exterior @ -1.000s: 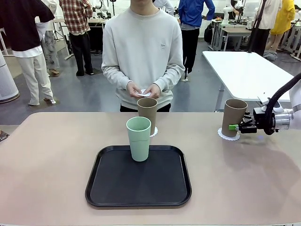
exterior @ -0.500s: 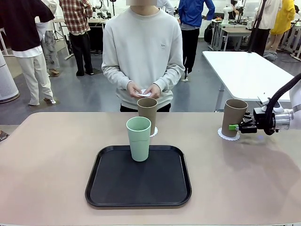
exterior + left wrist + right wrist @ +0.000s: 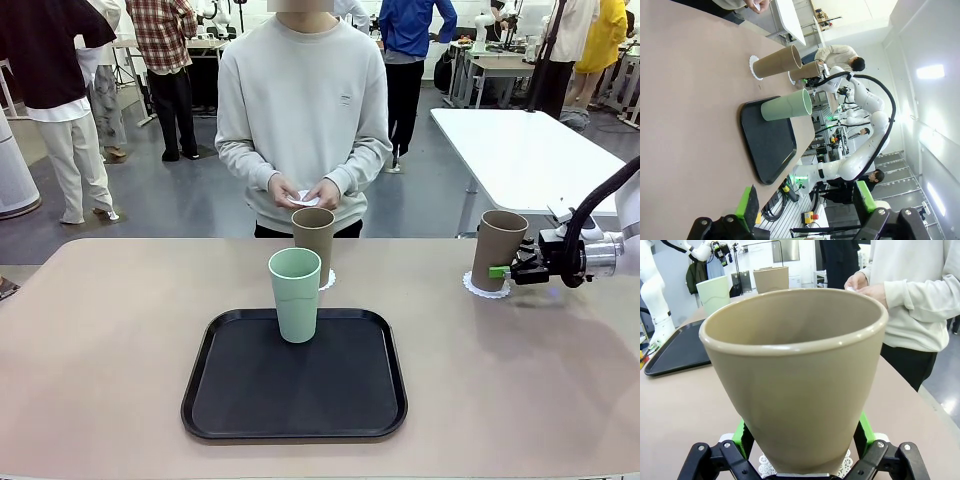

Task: Place coasters on the table and set cups on them.
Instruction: Take one Reusable plastic cup from the Flat Tray and place it on a coaster set by the human.

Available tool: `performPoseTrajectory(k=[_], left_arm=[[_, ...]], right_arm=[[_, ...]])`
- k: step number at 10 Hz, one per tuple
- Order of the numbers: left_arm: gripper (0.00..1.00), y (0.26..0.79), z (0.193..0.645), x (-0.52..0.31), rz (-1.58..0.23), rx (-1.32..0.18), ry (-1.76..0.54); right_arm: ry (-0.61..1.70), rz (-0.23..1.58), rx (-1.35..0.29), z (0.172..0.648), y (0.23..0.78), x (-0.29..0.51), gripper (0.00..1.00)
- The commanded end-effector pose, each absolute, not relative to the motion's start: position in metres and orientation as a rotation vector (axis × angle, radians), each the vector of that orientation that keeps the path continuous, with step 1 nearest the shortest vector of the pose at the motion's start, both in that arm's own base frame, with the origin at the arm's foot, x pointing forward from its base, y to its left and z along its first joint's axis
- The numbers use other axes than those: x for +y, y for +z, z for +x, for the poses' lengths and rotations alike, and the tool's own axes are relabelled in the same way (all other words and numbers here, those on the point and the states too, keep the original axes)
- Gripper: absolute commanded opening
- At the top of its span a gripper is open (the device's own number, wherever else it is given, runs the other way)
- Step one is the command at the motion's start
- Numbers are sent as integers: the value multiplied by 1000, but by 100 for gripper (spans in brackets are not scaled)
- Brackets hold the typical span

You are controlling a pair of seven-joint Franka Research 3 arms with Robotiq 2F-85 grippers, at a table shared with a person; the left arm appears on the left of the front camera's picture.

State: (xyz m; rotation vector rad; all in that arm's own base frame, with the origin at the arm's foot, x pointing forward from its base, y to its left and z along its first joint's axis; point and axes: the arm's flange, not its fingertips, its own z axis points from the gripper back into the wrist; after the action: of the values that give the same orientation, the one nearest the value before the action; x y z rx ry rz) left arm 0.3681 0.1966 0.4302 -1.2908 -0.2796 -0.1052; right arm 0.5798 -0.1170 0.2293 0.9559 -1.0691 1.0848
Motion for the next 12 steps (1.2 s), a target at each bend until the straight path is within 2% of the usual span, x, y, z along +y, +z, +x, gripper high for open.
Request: performPoseTrajectory(k=[1,12], left_arm=[[100,432,367,197,-1296,-286,-108],[100,432,367,197,-1296,-286,-108]], right_arm=[[1058,956,-1045,583,229,-117,100],[1046,1004,-1028,586,229,-133,100]])
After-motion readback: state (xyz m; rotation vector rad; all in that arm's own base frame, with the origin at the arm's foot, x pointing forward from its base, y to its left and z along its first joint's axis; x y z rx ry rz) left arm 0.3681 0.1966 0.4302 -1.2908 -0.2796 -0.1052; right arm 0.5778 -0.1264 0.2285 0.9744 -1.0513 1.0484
